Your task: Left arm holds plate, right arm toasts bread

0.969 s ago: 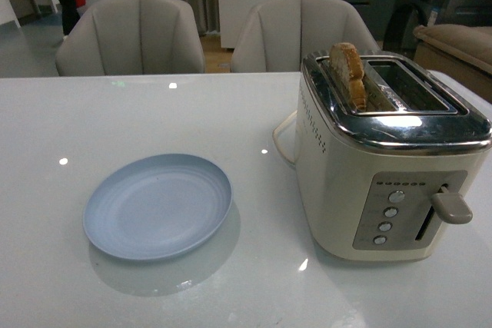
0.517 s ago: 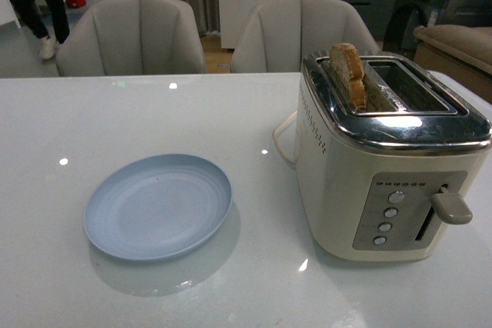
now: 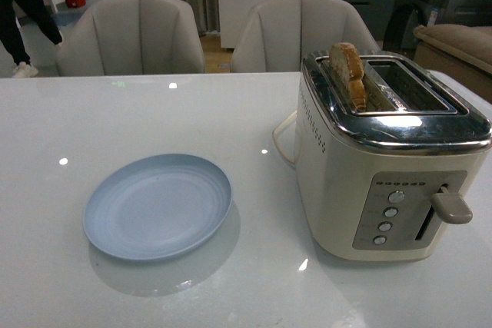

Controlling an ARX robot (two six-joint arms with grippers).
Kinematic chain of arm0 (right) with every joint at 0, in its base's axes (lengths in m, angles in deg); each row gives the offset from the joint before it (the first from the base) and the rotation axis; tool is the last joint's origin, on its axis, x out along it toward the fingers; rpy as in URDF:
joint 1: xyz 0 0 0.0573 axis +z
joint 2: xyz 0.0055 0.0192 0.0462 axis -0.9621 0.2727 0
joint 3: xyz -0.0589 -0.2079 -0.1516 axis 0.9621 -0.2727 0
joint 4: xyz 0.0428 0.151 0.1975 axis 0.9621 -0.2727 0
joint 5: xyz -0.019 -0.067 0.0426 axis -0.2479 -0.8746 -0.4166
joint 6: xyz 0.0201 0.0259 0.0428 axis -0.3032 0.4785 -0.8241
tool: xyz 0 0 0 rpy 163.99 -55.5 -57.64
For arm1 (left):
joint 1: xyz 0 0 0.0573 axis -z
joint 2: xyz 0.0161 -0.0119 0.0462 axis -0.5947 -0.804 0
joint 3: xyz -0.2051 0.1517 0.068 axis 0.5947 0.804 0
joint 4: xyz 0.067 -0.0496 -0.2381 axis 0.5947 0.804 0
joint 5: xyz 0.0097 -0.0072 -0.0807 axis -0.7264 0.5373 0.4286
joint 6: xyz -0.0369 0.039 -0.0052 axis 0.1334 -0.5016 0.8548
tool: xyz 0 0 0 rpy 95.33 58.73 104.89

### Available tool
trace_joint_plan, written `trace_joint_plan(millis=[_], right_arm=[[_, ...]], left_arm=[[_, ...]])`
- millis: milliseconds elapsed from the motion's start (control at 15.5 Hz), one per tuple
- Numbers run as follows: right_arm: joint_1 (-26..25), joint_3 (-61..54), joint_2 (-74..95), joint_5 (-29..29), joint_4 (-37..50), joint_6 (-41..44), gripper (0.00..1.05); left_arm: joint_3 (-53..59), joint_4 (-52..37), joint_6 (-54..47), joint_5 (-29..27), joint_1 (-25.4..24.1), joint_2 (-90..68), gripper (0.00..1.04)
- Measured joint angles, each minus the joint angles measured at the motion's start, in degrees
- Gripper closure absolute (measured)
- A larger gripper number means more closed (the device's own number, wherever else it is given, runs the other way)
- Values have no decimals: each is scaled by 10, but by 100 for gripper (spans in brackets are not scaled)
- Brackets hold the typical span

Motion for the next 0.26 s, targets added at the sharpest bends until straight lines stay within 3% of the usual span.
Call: trace_joint_plan(millis=[65,129,258], right_arm=[[0,0,0,0,0,0,6],[0,0,0,0,0,0,6],[0,0,0,0,0,0,6]], left_arm=[[0,0,0,0,0,0,48],[0,0,0,0,0,0,12],[0,0,0,0,0,0,7]])
